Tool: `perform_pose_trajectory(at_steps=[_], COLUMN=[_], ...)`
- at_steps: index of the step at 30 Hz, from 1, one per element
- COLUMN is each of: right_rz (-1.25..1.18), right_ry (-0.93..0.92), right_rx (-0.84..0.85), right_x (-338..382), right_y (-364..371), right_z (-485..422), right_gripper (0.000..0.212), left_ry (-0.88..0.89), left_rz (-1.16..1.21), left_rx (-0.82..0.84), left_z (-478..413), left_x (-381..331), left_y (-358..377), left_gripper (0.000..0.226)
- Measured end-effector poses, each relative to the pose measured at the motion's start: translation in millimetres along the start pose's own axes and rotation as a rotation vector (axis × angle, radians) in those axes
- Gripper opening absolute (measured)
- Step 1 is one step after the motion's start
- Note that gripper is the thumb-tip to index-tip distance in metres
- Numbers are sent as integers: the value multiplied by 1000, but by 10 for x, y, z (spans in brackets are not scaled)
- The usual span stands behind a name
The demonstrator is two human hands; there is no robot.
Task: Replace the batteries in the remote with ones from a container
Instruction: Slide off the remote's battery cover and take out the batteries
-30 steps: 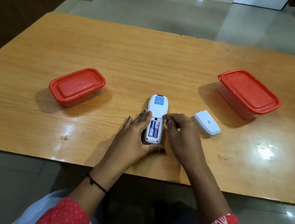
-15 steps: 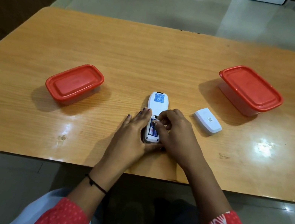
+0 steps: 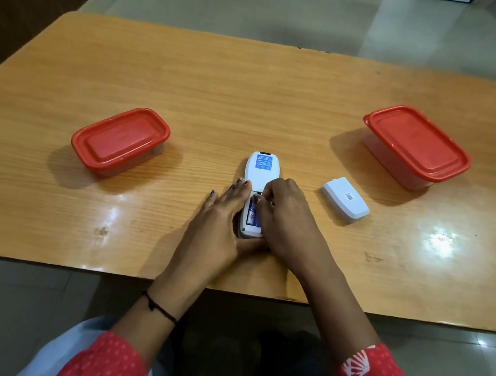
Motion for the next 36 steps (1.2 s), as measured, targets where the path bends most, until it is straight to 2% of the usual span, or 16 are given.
perform_pose_trajectory(at_steps=[4, 7, 8, 11, 18, 25, 36], right_rz=[21, -81, -77, 34, 204, 27, -44], right_ry=[-94, -41, -27, -64, -123, -37, 74], right_rx=[32, -98, -111, -98, -118, -147, -111], right_x=[95, 26, 3, -9, 42, 14, 52], right_y=[110, -47, -73, -45, 71, -5, 57], right_z=[213, 196, 169, 146, 155, 146, 141], right_gripper=[9, 4, 10, 24, 17, 19, 21], left_ry=[9, -3, -10, -14, -4, 6, 13], left_rz=[8, 18, 18, 18, 28, 40, -3], left_rx=[-19, -3, -5, 7, -4, -27, -36], left_z=[-2, 6, 9, 10, 9, 10, 1], left_x=[15, -7, -15, -36, -34, -24, 5], left_y=[7, -1, -9, -22, -16, -20, 12], left_gripper=[69, 82, 86, 85, 83, 83, 80])
Point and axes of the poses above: each hand's wrist, its own z-axis away from the middle knuckle, its own y-axis out of the palm, x = y × z, the point moved 4 cm from there along -z, towards the middle knuckle, and after that the axes turned 14 degrees about -z, right-handed, at the moved point
